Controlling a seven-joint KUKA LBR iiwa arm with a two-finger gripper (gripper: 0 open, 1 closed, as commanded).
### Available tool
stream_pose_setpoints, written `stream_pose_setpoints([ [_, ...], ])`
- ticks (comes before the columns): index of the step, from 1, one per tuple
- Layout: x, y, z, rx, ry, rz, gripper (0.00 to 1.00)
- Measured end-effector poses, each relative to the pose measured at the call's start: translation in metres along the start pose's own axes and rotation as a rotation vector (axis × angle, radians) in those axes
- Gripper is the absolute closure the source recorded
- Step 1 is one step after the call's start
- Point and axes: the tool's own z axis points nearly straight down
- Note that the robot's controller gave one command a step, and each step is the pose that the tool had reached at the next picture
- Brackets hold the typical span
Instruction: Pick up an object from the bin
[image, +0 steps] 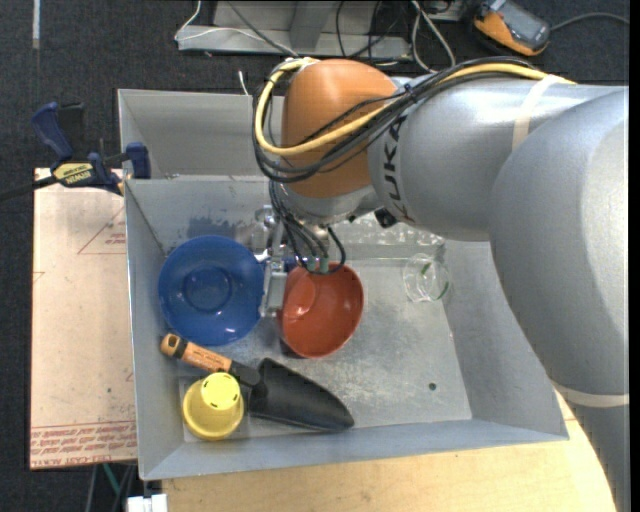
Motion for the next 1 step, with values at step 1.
stream_pose_setpoints([
  [1,0.0182,-0.0098,-0.0225,-0.002,-0.006,-0.022,0.0],
])
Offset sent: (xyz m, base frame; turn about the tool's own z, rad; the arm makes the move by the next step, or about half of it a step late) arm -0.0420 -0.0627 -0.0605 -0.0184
